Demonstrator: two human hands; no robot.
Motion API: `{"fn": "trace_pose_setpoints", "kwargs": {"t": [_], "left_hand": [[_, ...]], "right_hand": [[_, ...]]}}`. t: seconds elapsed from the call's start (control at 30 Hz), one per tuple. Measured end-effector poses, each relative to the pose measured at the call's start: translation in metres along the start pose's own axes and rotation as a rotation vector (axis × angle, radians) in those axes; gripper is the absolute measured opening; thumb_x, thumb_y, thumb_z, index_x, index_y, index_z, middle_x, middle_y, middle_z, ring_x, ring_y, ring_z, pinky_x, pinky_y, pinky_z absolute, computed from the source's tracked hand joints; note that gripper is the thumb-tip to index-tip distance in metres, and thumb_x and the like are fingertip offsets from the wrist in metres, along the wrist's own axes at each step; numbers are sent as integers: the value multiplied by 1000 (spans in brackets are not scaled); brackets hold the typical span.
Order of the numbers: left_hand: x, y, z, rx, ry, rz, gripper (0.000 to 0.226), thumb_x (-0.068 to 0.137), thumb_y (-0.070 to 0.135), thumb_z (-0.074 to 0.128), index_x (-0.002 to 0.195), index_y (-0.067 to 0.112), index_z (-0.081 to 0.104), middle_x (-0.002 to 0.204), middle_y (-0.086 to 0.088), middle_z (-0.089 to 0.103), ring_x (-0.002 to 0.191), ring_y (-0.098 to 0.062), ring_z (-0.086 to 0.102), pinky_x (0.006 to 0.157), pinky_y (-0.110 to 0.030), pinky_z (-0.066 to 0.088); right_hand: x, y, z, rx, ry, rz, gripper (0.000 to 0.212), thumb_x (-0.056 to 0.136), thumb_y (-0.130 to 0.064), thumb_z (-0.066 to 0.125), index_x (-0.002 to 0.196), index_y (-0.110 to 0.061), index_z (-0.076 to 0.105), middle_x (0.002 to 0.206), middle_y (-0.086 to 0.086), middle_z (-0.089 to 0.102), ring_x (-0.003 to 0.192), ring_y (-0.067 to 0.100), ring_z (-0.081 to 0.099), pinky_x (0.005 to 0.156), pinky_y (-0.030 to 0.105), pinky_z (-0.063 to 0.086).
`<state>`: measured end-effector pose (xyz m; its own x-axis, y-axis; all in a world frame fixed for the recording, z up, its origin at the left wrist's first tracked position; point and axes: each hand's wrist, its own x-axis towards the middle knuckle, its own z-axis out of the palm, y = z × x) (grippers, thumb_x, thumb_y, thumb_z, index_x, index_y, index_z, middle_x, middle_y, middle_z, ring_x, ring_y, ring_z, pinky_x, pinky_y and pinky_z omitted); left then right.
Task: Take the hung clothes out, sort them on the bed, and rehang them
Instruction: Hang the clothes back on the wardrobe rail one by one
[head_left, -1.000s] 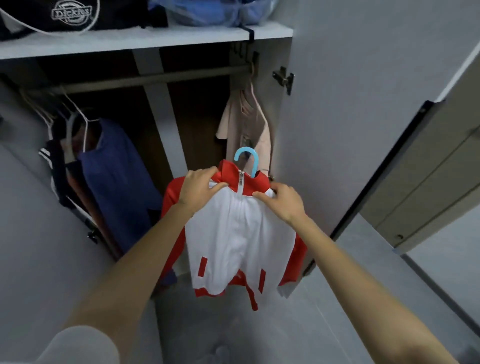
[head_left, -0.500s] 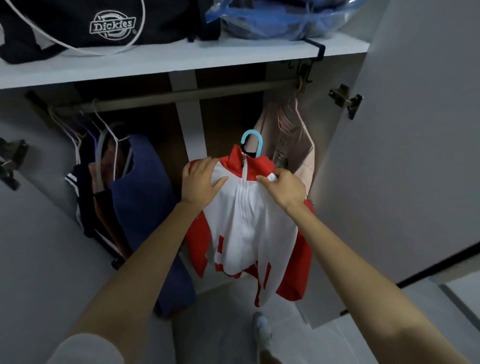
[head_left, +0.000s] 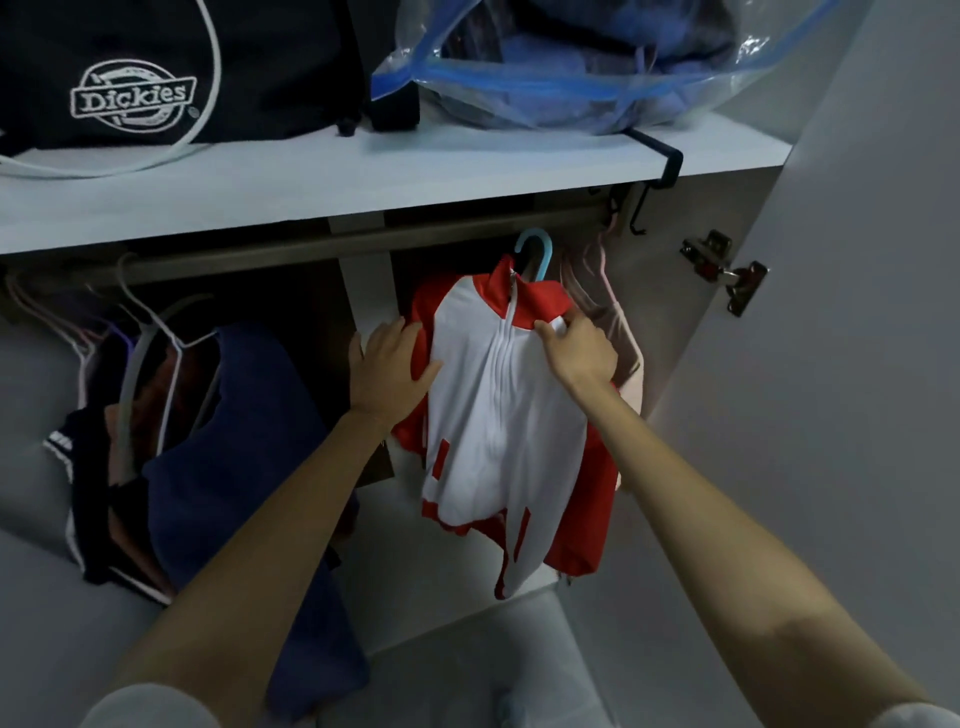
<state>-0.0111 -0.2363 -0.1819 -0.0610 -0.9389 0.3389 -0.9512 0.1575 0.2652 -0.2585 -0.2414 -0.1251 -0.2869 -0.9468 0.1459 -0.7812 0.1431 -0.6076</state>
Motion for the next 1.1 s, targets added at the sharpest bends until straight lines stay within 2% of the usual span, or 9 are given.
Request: {"fn": "trace_pose_setpoints", "kwargs": {"t": [0.2,0.43,0.67,0.77,0.83,1.1], "left_hand": [[22,6,11,-25,-14,-17,69,96,55,50,151,16,36,156,-12,36,145,-29,29,119,-57,7],[39,7,19,18,-40,-51,69,96,58,46,152,18,33,158,-9,33,146,-27,27,120,-57,8],[47,5,30,49,-63,-47,68,97,56,46,152,18,32,158,-10,34,146,-28,27,120,-56,9],[50,6,34,45,-73,-54,68,98,56,45,153,19,31,158,-9,32,147,-28,26,120,-55,7],[52,9,36,38,-69,-52,67,98,55,46,152,19,31,158,-9,33,147,-28,25,120,-55,6],[63,28,45,8,-82,-19,65,99,55,44,153,21,31,160,-8,30,149,-24,21,121,-53,-1]], "right_hand": [[47,-9,2,62,29,-17,42,96,-45,52,120,-11,57,115,15,66,107,37,62,83,40,47],[84,-8,14,115,10,-23,36,96,-41,53,121,-14,56,117,14,66,109,37,61,88,40,48],[100,14,24,139,-25,21,32,101,-31,44,119,-8,56,117,16,64,108,37,60,78,33,41],[105,22,20,165,-22,41,34,99,-28,45,127,-9,52,119,18,63,110,39,59,87,40,48],[110,27,14,184,-15,82,35,99,-25,44,130,-9,50,122,18,62,112,40,58,92,43,48],[118,41,0,110,58,170,29,101,-16,41,121,3,47,125,26,57,114,45,55,93,46,44]]}}
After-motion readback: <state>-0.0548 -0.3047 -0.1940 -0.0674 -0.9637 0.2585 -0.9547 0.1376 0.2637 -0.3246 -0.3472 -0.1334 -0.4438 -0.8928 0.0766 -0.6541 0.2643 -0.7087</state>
